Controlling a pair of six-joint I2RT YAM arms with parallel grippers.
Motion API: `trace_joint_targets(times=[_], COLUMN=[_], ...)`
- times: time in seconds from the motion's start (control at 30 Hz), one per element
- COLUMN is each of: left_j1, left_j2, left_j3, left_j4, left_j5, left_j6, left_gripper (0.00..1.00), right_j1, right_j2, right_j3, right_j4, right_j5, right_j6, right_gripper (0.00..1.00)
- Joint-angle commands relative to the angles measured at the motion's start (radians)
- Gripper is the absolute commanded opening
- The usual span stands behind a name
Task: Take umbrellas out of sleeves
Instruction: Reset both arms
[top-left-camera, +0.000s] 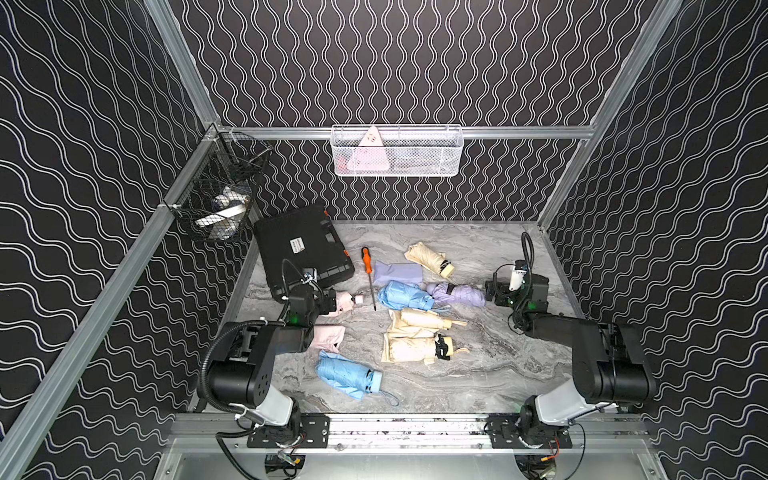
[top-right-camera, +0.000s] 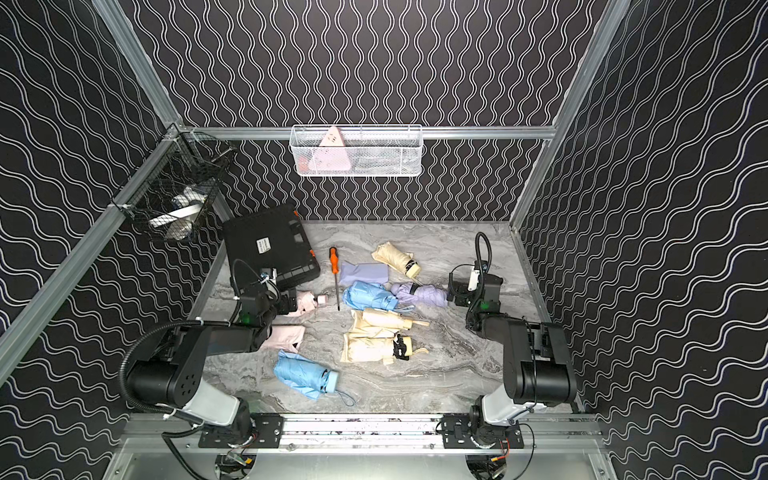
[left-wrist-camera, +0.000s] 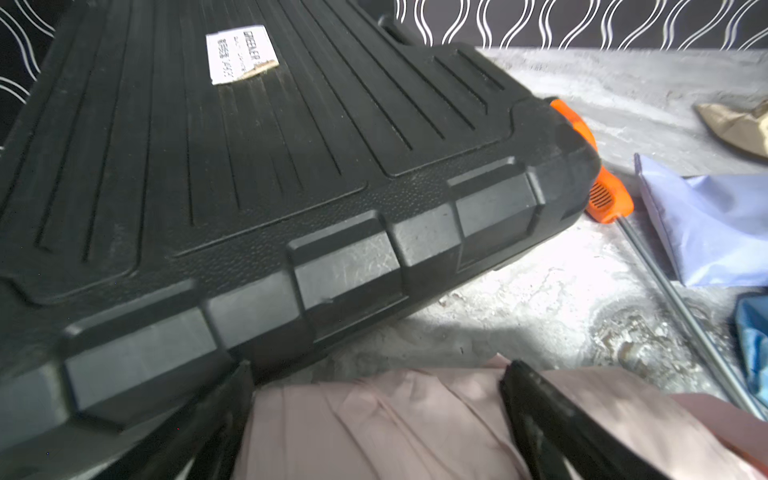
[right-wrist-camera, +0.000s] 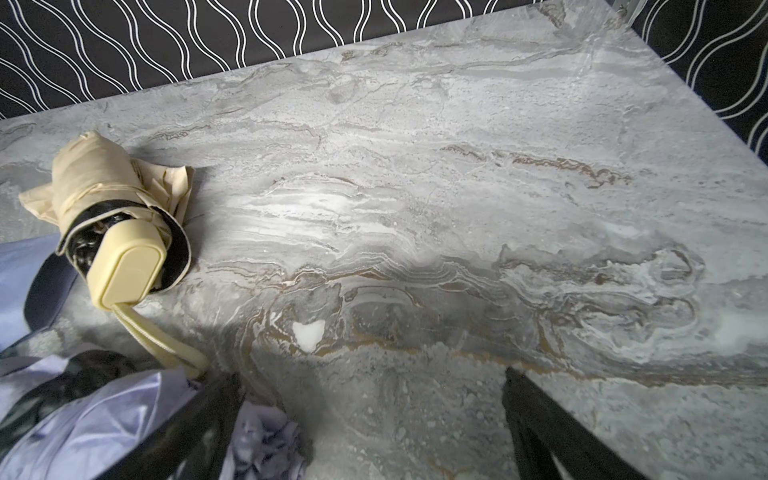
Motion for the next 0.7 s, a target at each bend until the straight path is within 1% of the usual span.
trace_joint_targets(times=[0.0, 0.07, 0.1, 0.17, 0.3, 0.4, 0.47, 0.5, 0.53, 0.63, 0.67], left_j1=[0.003, 0.003, 0.004, 0.002, -0.001, -0.003, -0.004, -0.004, -0.004, -0.006, -0.005], left_j2=[0.054, 0.045, 0.053, 0.051, 0.054, 0.052, 0.052, 0.052, 0.052, 0.053, 0.053], left_j3=[-0.064, -0.089, -0.092, -0.064, -0.044, -0.046, -0.05, -0.047, -0.044, -0.042, -0.036], left_j4=[0.269, 0.297, 0.317, 0.256, 0.227, 0.228, 0.237, 0.231, 0.226, 0.223, 0.209], left_j5=[-0.002, -0.079, -0.095, -0.081, -0.082, -0.083, -0.082, -0.082, -0.079, -0.069, -0.046], left_j6=[0.049, 0.018, 0.016, 0.02, 0.026, 0.028, 0.029, 0.03, 0.029, 0.035, 0.043], left_gripper=[0.99, 0.99, 0.99, 0.99, 0.99, 0.99, 0.99, 0.99, 0.99, 0.99, 0.99], right_j1=[-0.002, -0.002, -0.002, -0.002, -0.007, -0.016, -0.013, -0.009, -0.005, -0.005, -0.005], right_j2=[0.011, 0.024, 0.029, 0.04, 0.029, 0.018, 0.052, 0.073, 0.081, 0.075, 0.08], right_j3=[0.013, 0.014, 0.013, 0.008, -0.044, -0.136, -0.224, -0.245, -0.258, -0.246, -0.237], right_j4=[0.03, 0.043, 0.051, 0.069, 0.154, 0.308, 0.505, 0.581, 0.619, 0.578, 0.573], right_j5=[-0.018, -0.031, -0.034, -0.056, -0.077, -0.084, -0.088, -0.063, -0.038, -0.014, -0.011], right_j6=[-0.002, -0.005, -0.002, -0.017, -0.012, -0.013, -0.021, -0.015, -0.007, 0.005, 0.007], right_gripper=[1.0, 1.0, 1.0, 1.0, 1.0, 1.0, 1.0, 1.0, 1.0, 1.0, 1.0])
